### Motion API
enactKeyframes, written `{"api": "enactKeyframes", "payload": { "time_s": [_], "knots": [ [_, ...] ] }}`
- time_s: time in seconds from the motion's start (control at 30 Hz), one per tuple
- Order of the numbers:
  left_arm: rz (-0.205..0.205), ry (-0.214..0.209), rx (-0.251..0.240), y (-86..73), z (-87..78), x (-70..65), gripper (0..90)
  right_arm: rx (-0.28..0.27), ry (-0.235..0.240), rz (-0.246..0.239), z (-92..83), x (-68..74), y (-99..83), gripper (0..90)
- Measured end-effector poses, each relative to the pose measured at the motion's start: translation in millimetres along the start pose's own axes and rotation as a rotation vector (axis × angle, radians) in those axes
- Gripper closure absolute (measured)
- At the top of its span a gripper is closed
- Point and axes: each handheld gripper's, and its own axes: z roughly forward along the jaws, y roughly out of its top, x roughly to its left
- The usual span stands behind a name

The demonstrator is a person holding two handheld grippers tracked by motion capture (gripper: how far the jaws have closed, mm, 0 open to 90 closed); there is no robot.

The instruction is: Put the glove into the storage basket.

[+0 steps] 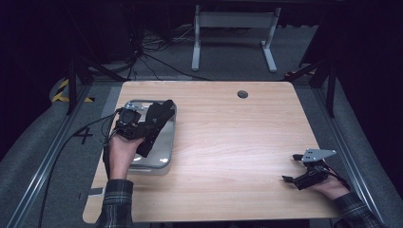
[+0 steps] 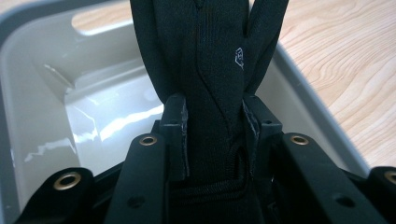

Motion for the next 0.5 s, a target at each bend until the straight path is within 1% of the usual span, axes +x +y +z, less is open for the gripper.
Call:
{"api": "enactKeyframes", "payload": {
  "time_s": [0.07, 0.27, 0.33, 0.47, 0.5],
  "knots": [
    [-0.004, 0.004, 0.005, -1.3, 2.5, 1.0, 66.4, 0.0, 0.0, 0.0, 0.0, 0.0, 0.0, 0.3],
    [-0.016, 0.019, 0.06, -9.2, 21.3, 6.1, 66.1, 0.0, 0.0, 0.0, 0.0, -0.1, 0.0, 0.3],
    [-0.017, 0.018, 0.078, -11.0, 27.4, 7.9, 65.8, 0.0, 0.0, 0.0, 0.0, -0.1, 0.0, 0.3],
    [-0.019, 0.027, 0.094, -11.9, 33.1, 9.1, 65.3, 0.0, 0.0, 0.0, 0.0, -0.1, 0.0, 0.3],
    [-0.017, 0.022, 0.096, -11.8, 34.0, 9.8, 65.2, 0.0, 0.0, 0.0, 0.0, -0.1, 0.0, 0.4]
  ]
}}
